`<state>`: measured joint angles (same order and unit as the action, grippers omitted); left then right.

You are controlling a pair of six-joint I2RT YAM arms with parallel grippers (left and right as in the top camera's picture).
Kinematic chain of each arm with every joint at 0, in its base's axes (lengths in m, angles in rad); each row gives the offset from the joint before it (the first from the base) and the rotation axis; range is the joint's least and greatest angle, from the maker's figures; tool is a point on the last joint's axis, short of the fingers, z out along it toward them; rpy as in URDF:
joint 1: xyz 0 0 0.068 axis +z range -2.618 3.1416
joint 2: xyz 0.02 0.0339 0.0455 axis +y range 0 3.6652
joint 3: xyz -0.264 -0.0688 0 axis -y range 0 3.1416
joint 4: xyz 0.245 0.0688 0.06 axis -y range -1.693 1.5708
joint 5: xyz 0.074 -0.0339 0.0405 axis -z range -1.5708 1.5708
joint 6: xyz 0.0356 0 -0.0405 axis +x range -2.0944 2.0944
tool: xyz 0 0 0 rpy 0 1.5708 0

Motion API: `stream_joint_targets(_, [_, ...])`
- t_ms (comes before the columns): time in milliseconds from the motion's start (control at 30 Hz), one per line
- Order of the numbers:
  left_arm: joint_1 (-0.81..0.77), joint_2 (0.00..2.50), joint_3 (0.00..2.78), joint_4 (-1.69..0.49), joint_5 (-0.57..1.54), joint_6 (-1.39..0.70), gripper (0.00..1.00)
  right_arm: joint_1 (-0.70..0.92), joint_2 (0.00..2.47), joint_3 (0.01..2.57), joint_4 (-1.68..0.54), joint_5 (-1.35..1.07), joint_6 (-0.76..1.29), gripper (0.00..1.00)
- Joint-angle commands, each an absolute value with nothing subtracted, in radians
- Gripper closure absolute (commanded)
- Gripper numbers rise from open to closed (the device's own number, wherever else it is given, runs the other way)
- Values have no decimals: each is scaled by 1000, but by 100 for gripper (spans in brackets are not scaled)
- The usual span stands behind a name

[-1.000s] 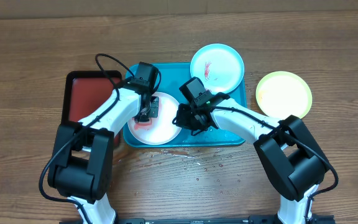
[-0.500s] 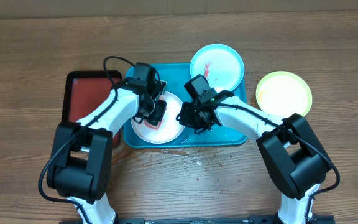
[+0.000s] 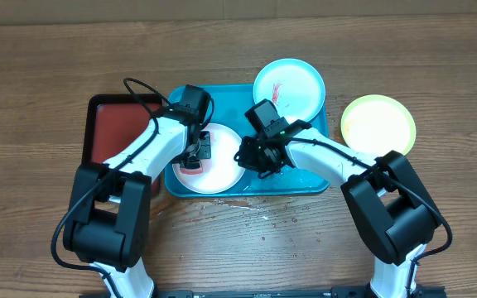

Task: Clean dirty plates on tray and stack at the side
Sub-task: 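Scrub the white plate surface with the sponge in the left gripper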

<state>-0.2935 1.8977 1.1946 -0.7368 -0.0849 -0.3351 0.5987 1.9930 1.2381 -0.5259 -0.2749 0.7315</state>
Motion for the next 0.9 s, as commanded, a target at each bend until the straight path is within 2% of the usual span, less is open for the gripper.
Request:
stream_joint_targets(0, [-290, 1909, 1174, -785, 335, -52, 96, 576, 2017, 1243, -532, -264, 728, 96])
stream_joint_targets(33, [-291, 1909, 1174, -789, 427, 3, 95, 574, 2017, 1243, -532, -264, 728, 96])
stream_joint_targets(100, [-297, 1909, 1174, -784, 440, 9, 96, 570, 2017, 1243, -532, -265, 728, 96])
stream_joint_targets(300, [-313, 1909, 1174, -706, 294, -54, 96, 567, 2017, 1243, -532, -268, 728, 96])
stream_joint_targets(433, [-314, 1909, 1174, -622, -56, -298, 96, 567, 2017, 1243, -532, -268, 728, 96])
stream_joint_targets(500, [-314, 1909, 1175, -623, -286, -497, 96, 567, 2017, 1243, -532, -267, 728, 96])
stream_joint_targets(600, [-314, 1909, 1176, -622, -424, -584, 96, 567, 2017, 1243, -532, -267, 728, 96])
stream_joint_targets(700, [-315, 1909, 1177, -620, -424, -578, 96, 567, 2017, 1243, -532, -265, 728, 96])
stream_joint_targets(867, [-315, 1909, 1177, -593, -216, -334, 96, 567, 2017, 1243, -537, -269, 728, 96])
